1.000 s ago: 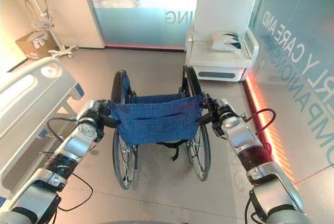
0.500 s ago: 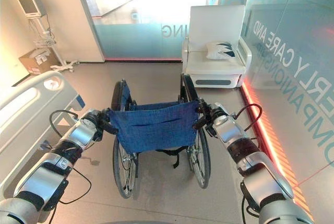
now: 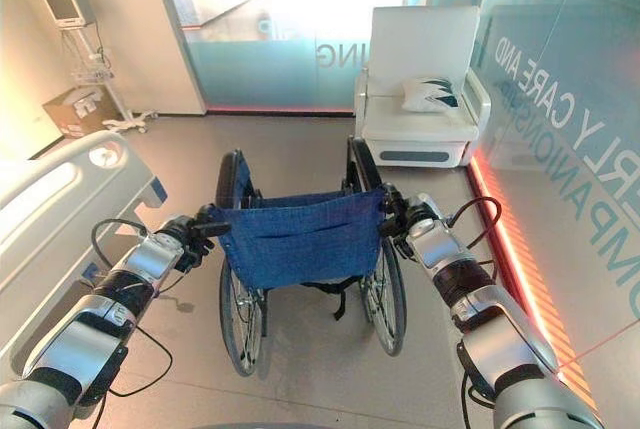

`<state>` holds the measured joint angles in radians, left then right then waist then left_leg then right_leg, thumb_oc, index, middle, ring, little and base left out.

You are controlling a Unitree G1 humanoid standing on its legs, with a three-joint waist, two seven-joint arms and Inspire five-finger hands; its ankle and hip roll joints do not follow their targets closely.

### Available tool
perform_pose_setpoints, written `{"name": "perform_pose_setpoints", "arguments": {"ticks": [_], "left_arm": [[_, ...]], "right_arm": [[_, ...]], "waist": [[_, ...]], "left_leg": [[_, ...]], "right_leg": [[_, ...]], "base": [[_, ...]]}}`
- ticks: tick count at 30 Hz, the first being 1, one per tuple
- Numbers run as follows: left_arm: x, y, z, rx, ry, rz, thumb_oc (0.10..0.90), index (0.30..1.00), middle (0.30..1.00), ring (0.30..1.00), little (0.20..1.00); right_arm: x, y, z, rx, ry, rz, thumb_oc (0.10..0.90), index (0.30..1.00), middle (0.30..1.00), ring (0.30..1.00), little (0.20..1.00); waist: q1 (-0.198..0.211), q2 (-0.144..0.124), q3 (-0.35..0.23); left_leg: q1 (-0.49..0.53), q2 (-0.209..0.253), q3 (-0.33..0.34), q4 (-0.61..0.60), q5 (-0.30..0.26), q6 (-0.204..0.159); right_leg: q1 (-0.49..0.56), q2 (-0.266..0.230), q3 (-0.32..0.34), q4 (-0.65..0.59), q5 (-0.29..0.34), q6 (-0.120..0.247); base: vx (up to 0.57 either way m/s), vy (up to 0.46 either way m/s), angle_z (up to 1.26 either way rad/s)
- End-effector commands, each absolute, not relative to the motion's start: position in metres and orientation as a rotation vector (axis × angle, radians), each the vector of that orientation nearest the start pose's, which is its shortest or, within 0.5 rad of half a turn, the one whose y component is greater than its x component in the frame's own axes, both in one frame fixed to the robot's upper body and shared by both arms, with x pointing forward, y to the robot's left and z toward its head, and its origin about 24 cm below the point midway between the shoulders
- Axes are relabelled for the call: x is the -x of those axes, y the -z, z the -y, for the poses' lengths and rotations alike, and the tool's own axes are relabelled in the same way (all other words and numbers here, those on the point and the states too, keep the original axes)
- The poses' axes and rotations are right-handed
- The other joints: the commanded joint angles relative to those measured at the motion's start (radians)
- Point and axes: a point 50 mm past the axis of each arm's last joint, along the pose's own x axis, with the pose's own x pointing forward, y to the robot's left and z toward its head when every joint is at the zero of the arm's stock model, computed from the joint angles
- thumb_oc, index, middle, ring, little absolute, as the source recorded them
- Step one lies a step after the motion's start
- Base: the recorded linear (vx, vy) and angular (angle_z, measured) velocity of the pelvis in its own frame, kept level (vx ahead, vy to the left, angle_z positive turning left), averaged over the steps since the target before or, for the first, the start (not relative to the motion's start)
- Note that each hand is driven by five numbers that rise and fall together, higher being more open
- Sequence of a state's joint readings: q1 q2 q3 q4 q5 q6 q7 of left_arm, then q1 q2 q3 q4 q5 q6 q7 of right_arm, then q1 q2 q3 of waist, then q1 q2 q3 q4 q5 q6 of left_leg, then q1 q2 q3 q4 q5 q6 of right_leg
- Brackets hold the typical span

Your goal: Push the wheelchair next to the bed

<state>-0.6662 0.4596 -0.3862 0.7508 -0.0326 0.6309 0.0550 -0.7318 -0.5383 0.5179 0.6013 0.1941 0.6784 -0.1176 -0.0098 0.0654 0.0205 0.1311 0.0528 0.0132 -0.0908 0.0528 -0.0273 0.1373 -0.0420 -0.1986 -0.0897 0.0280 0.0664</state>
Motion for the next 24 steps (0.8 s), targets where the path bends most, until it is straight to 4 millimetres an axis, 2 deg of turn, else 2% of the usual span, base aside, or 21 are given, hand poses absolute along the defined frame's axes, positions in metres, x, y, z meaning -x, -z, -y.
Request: {"name": "perform_pose_setpoints", "arguments": {"ticks": [1,9,16,18,20,21,22,23,24], "left_arm": [[-0.323,-0.015,-0.270,-0.844,-0.168,-0.836,0.400,0.300,0.300,0.300,0.300],[-0.325,-0.008,-0.258,-0.889,-0.112,-0.824,0.400,0.300,0.300,0.300,0.300],[-0.328,-0.007,-0.249,-0.879,-0.069,-0.820,0.400,0.300,0.300,0.300,0.300],[-0.332,-0.011,-0.246,-0.869,-0.069,-0.794,0.400,0.300,0.300,0.300,0.300],[-0.336,-0.018,-0.246,-0.864,-0.070,-0.763,0.400,0.300,0.300,0.300,0.300],[-0.339,-0.023,-0.247,-0.871,-0.070,-0.740,0.400,0.300,0.300,0.300,0.300],[-0.342,-0.029,-0.249,-0.875,-0.070,-0.714,0.400,0.300,0.300,0.300,0.300],[-0.342,-0.030,-0.249,-0.875,-0.070,-0.709,0.400,0.300,0.300,0.300,0.300],[-0.345,-0.037,-0.251,-0.874,-0.063,-0.680,0.400,0.300,0.300,0.300,0.300]], "right_arm": [[-0.387,-0.139,0.169,0.805,-0.003,-0.237,0.400,0.300,0.300,0.300,0.300],[-0.394,-0.157,0.162,0.908,-0.003,-0.180,0.400,0.300,0.300,0.300,0.300],[-0.396,-0.146,0.167,0.901,-0.009,-0.241,0.400,0.300,0.300,0.300,0.300],[-0.396,-0.140,0.168,0.897,-0.016,-0.264,0.400,0.300,0.300,0.300,0.300],[-0.395,-0.135,0.169,0.899,-0.023,-0.282,0.400,0.300,0.300,0.300,0.300],[-0.394,-0.132,0.172,0.900,-0.020,-0.280,0.400,0.300,0.300,0.300,0.300],[-0.392,-0.129,0.177,0.893,-0.010,-0.279,0.400,0.300,0.300,0.300,0.300],[-0.392,-0.128,0.178,0.892,-0.008,-0.279,0.400,0.300,0.300,0.300,0.300],[-0.388,-0.124,0.189,0.883,0.002,-0.284,0.400,0.300,0.300,0.300,0.300]], "waist": [[0.048,-0.085,0.038],[0.049,-0.089,0.031],[0.047,-0.084,0.036],[0.048,-0.080,0.042],[0.045,-0.072,0.055],[0.041,-0.068,0.070],[0.030,-0.067,0.091],[0.028,-0.068,0.093],[0.013,-0.080,0.125]], "left_leg": [[0.009,-0.079,0.011,0.004,-0.043,0.019],[0.016,-0.086,0.013,0.008,-0.052,0.026],[0.024,-0.101,0.013,0.020,-0.060,0.043],[0.021,-0.104,0.013,0.031,-0.064,0.053],[0.012,-0.102,0.019,0.050,-0.062,0.065],[0.000,-0.105,0.017,0.069,-0.063,0.075],[-0.010,-0.109,0.006,0.092,-0.066,0.076],[-0.011,-0.111,0.003,0.096,-0.067,0.076],[-0.007,-0.129,-0.019,0.120,-0.079,0.073]], "right_leg": [[0.010,-0.018,0.048,0.004,0.020,0.003],[0.015,-0.026,0.054,0.010,0.015,0.005],[0.009,-0.051,0.064,0.056,0.006,0.016],[-0.006,-0.063,0.068,0.107,-0.011,0.020],[-0.040,-0.079,0.067,0.222,-0.021,0.031],[-0.094,-0.087,0.078,0.355,-0.004,0.047],[-0.152,-0.073,0.093,0.449,0.022,0.057],[-0.161,-0.071,0.095,0.462,0.026,0.058],[-0.227,-0.072,0.105,0.490,0.113,0.069]], "base": [[0.05,0.039,0.00],[0.04,0.059,0.00],[0.06,0.161,0.00],[0.08,0.175,-0.02],[0.05,0.135,-0.02],[0.06,0.121,-0.06],[0.06,0.089,-0.07],[0.17,0.015,0.01],[0.27,-0.059,0.07]]}}
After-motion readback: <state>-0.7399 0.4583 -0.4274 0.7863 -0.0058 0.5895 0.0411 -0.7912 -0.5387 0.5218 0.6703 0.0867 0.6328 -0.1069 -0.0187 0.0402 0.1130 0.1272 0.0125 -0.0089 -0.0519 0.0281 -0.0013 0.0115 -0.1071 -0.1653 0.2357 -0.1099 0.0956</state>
